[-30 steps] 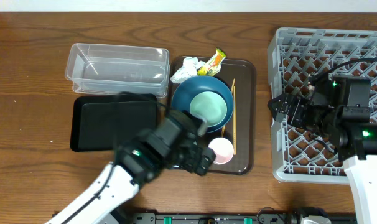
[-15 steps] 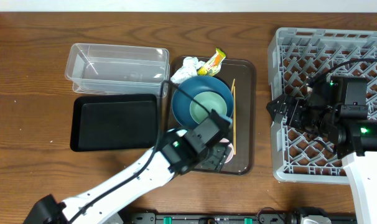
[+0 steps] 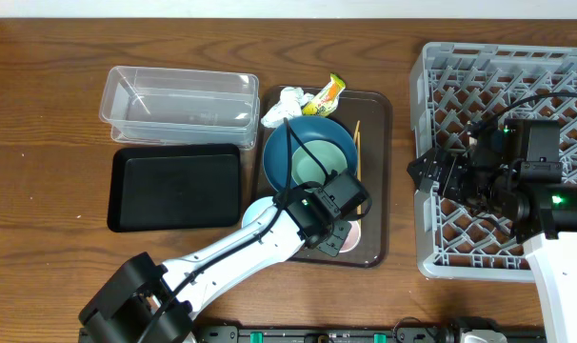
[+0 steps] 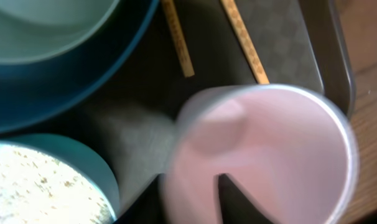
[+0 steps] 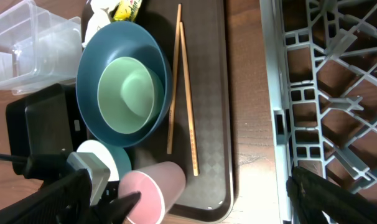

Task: Sort waste into correct bins and load items into the dishwasher rack
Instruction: 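Lift the pink cup and hand it to the right gripper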

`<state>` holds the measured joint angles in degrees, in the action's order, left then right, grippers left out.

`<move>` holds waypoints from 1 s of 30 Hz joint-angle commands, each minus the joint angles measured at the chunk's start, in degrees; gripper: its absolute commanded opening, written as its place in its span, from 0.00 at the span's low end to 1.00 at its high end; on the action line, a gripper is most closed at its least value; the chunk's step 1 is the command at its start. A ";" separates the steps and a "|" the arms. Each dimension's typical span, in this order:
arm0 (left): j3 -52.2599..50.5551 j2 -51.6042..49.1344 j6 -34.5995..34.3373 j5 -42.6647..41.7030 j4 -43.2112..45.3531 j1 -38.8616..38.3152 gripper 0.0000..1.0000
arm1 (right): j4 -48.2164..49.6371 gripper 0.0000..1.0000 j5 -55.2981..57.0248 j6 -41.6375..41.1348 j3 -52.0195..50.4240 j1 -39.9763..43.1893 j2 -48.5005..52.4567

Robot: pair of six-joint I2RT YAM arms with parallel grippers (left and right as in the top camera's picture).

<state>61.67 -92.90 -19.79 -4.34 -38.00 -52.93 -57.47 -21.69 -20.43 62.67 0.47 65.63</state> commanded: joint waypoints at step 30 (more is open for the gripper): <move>2.84 18.86 0.66 -80.81 4.66 40.06 0.06 | 18.47 0.89 -43.80 20.48 1.11 -15.72 0.13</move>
<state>63.46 -74.15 -20.51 -75.77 -33.54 -12.93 -40.97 -62.35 -0.23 62.81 -13.02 65.63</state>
